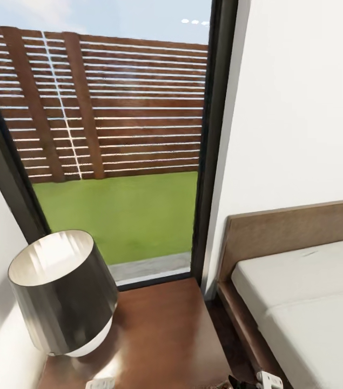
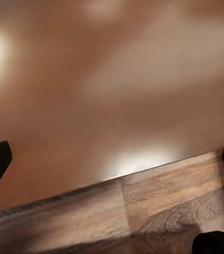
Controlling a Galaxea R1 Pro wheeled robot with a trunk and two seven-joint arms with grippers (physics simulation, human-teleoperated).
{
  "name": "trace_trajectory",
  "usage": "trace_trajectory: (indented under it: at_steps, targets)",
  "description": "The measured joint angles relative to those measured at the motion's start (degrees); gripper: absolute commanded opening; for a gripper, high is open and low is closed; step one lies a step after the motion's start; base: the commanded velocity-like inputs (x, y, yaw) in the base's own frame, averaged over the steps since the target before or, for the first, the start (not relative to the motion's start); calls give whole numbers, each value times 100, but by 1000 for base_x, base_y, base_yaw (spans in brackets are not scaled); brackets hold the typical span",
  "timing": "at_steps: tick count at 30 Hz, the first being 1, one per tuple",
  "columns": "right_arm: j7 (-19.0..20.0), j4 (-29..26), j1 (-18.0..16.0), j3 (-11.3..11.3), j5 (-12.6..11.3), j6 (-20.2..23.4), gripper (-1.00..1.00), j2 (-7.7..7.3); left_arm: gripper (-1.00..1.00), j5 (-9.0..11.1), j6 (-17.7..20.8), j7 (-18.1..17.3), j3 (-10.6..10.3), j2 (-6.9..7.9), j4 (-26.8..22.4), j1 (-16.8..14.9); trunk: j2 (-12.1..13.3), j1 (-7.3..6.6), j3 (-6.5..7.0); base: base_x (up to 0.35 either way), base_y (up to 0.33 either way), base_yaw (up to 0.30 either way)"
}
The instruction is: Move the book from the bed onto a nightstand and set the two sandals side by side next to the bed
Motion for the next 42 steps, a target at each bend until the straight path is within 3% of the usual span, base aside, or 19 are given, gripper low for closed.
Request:
trace_trajectory:
  at_steps: [11, 15, 18, 22, 23, 24, 28, 30, 34, 42]
  targets:
    - [32, 0, -2, 0, -9, 4, 100, -4, 100, 0, 0, 0, 0, 0, 0, -1, 0, 0, -29, 0, 0, -242]
    - [132, -3, -4, -3, -22, 18, 100, -207, 100, -2, 4, -17, 4, 2, 0, 1, 0, 0, -39, 0, 0, -237]
    - [517, -5, -3, -8, -39, 29, 100, -412, 100, -11, 4, -49, 6, 2, -8, 0, 0, 0, -47, 0, 0, -237]
    - [1275, -1, -3, -18, -73, 86, 100, -851, 100, -24, 3, -187, -3, 2, -16, 1, 0, 0, -57, 0, 0, -212]
    - [1476, 0, -2, -19, -82, 97, 100, -980, 100, -25, 3, -300, -9, 2, -20, 2, 0, 0, -59, 0, 0, -194]
    - [1770, 2, -3, -35, -98, 111, 100, -1193, 100, -30, 9, -705, -19, 3, -29, 1, 0, 0, -62, 0, 0, -193]
    - [1896, 2, -3, -24, -90, 112, 100, -1307, 100, -29, 34, -1168, -10, -3, -169, -11, 0, 0, -72, 0, 0, -191]
    - [1919, 2, -2, -34, -98, 113, 100, -1378, 100, -24, 89, -1292, 0, -7, -529, -20, 0, 0, -76, 0, 0, -193]
    - [1966, 3, -2, -37, -114, 117, 100, -1549, 100, -35, 740, -1363, -35, -48, -1081, -22, 0, 0, -87, 0, 0, -199]
    - [2404, 6, -1, -36, -110, 129, 100, -1655, 100, -39, 949, -1356, -40, -42, -1164, -23, 0, 0, -109, 0, 0, -199]
